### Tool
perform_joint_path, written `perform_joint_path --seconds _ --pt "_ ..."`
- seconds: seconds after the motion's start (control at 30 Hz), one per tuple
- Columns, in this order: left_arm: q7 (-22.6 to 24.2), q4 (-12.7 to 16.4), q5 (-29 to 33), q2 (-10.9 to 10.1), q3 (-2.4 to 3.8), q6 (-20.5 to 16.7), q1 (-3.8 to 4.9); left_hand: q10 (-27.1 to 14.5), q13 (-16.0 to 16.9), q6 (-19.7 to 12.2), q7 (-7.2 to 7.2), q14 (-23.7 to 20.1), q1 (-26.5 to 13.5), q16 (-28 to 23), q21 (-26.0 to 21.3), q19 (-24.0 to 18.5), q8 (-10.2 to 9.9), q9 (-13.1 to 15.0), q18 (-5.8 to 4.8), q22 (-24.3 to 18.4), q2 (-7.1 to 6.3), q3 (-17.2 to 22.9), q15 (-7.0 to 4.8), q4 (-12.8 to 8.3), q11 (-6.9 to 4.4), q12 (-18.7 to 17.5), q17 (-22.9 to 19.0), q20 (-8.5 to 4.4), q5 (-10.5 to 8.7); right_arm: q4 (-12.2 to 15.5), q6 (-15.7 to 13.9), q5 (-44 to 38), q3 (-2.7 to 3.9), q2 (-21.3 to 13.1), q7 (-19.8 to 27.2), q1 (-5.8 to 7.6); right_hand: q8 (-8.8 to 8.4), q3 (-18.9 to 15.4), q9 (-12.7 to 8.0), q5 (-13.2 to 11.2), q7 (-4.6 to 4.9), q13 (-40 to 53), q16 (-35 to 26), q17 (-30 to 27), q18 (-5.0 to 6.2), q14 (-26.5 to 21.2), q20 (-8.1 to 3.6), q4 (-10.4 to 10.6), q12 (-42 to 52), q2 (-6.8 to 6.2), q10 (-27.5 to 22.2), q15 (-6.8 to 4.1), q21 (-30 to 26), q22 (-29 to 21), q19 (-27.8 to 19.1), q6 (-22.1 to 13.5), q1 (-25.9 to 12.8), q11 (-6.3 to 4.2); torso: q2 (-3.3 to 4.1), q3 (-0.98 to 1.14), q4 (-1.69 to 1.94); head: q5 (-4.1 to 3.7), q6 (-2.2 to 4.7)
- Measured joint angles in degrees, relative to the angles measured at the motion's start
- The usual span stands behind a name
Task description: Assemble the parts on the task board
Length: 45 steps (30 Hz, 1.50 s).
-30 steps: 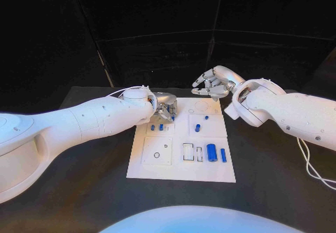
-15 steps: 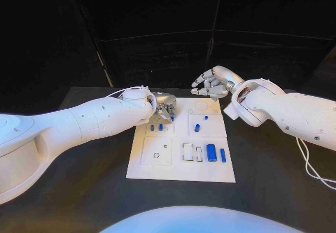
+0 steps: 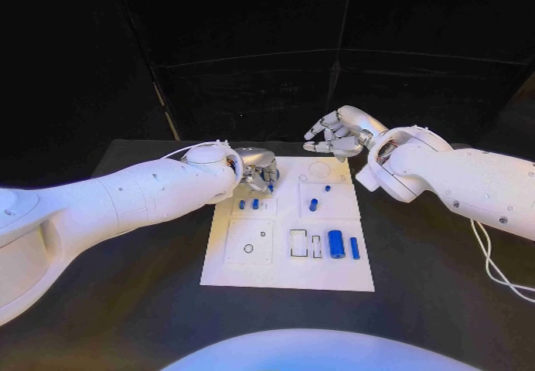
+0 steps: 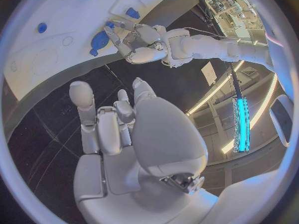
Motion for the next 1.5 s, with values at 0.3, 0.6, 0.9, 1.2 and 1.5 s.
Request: perform_joint_path --seconds 0.3,0.6,0.9,1.2,1.5 --pt "0.67 4.38 3.16 -4.30 2.64 -1.20 0.10 0.00 0.00 0.00 0.00 0.00 -0.51 0.00 0.00 0.00 -0.12 -0.01 0.01 0.08 0.01 0.30 0.00 -0.01 0.00 -0.31 -0.32 0.00 0.00 0.00 0.01 0.00 0.00 -0.16 0.00 0.00 0.00 0.00 0.00 0.00 0.00 0.00 0.00 0.00 0.00 0.00 0.00 0.00 0.00 0.00 0.00 0.00 0.00 0.00 0.00 0.00 0.00 0.00 -0.02 0.05 0.13 0.24 0.16" --pt "0.83 7.16 6.37 -8.43 3.35 -1.10 0.13 0.00 0.00 -0.01 0.00 0.00 -0.51 0.00 0.00 0.00 -0.17 -0.02 0.00 0.13 0.01 0.39 0.00 0.09 0.00 -0.35 -0.46 0.00 0.00 -0.04 0.01 0.00 0.00 -0.27 0.00 0.00 0.00 0.00 0.00 0.00 0.00 0.00 0.00 -0.01 0.00 0.00 0.00 0.00 0.00 0.00 0.00 0.00 0.00 0.00 0.00 0.00 0.00 0.00 -0.02 -0.01 0.27 0.37 0.21" --pt "0.30 7.35 7.76 -9.99 3.39 -0.19 0.13 -0.01 0.00 -0.01 0.00 0.00 -0.75 0.00 0.00 0.00 -0.18 -0.04 0.01 0.19 -0.24 0.46 0.00 0.16 0.00 -0.54 -0.57 0.00 0.00 -0.24 0.01 0.00 0.00 -0.36 0.00 0.00 0.00 0.00 0.00 0.00 0.00 0.00 0.00 -0.01 0.00 0.00 0.00 0.00 0.00 0.00 0.00 0.00 0.00 0.00 0.00 0.00 0.00 0.00 -0.01 -0.03 0.27 0.68 0.15" --pt "0.16 6.25 6.75 -9.14 3.34 0.55 -0.04 -0.01 -0.01 -0.01 -0.01 0.00 -1.02 0.00 0.00 0.00 -0.18 -0.04 0.01 0.18 -0.51 0.46 0.00 0.16 0.00 -0.77 -0.64 0.00 0.00 -0.27 0.01 0.00 0.00 -0.40 0.00 -0.01 0.00 0.00 0.00 0.00 0.00 0.00 0.00 -0.01 0.00 0.00 0.00 0.00 0.00 0.00 0.00 0.00 0.00 0.00 0.00 0.00 0.00 0.00 0.02 -0.03 0.05 0.99 0.07" --pt "-0.20 4.77 5.97 -8.25 3.31 1.68 -0.41 -0.01 -0.01 -0.02 -0.01 -0.01 -1.02 0.00 0.00 0.00 -0.18 -0.06 0.01 0.06 -0.51 0.45 0.00 0.16 0.00 -0.77 -0.85 0.00 0.00 -0.32 0.01 0.00 0.00 -0.29 0.04 -0.01 0.00 0.00 0.00 0.00 0.00 -0.01 0.00 -0.01 0.00 0.00 0.00 0.00 0.00 0.00 0.00 0.00 0.00 0.00 0.00 0.00 0.00 0.00 0.02 -0.01 0.05 0.99 -0.13"
